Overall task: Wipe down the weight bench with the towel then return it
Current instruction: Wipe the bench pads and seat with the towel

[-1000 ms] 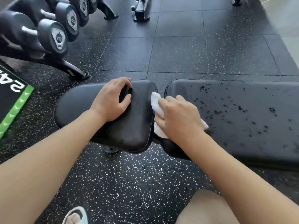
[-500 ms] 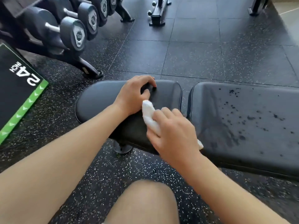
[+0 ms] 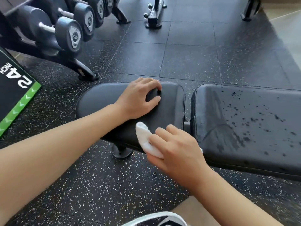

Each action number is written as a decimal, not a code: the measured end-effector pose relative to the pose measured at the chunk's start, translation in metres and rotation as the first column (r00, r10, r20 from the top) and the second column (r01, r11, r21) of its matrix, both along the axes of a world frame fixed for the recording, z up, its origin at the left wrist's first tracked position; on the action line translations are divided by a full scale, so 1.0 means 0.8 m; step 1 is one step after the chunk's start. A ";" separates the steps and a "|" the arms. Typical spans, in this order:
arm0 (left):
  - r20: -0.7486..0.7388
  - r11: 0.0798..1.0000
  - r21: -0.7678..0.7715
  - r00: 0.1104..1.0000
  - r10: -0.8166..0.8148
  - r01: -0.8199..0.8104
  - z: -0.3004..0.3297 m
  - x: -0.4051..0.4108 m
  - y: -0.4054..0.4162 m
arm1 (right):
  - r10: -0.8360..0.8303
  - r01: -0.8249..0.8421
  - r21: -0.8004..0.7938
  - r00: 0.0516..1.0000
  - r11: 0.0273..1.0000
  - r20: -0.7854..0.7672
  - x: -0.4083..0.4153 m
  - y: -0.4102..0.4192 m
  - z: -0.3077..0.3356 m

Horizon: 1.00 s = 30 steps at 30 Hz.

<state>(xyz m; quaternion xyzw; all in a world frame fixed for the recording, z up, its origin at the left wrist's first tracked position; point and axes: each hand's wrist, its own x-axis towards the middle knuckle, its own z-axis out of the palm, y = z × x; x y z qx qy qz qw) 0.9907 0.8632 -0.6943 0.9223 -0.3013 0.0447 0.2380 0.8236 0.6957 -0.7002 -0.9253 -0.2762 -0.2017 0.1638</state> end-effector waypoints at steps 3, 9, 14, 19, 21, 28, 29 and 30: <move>0.056 1.000 0.018 0.998 -0.009 0.008 -0.004 0.000 -0.002 | -0.055 0.054 0.029 0.998 0.998 0.009 -0.010 -0.023 -0.004; 0.036 0.998 -0.060 0.999 -0.027 0.029 -0.005 0.005 0.003 | -0.051 0.051 -0.018 0.999 0.999 0.003 0.025 0.044 0.002; 0.013 0.998 -0.057 1.000 -0.025 0.025 -0.004 0.001 0.004 | -0.041 0.041 0.002 0.999 0.999 -0.012 0.035 0.058 0.006; 0.041 0.999 -0.015 0.998 -0.040 0.041 -0.005 0.001 0.001 | -0.070 0.069 -0.033 0.997 0.997 -0.028 0.015 0.000 0.018; 0.052 0.999 0.015 0.997 -0.052 0.051 -0.002 0.000 0.000 | -0.217 0.217 -0.003 0.975 0.976 -0.052 0.004 -0.037 0.035; -0.065 0.967 0.029 0.966 -0.250 0.253 0.031 0.023 -0.085 | -0.399 0.422 0.057 0.887 0.905 -0.231 -0.022 -0.107 0.060; -0.081 0.959 0.058 0.959 -0.273 0.278 0.035 0.032 -0.103 | -0.416 0.429 0.002 0.876 0.903 -0.245 -0.024 -0.109 0.051; -0.099 0.950 0.095 0.953 -0.287 0.296 0.037 0.041 -0.119 | -0.441 0.448 -0.032 0.860 0.893 -0.259 -0.026 -0.108 0.042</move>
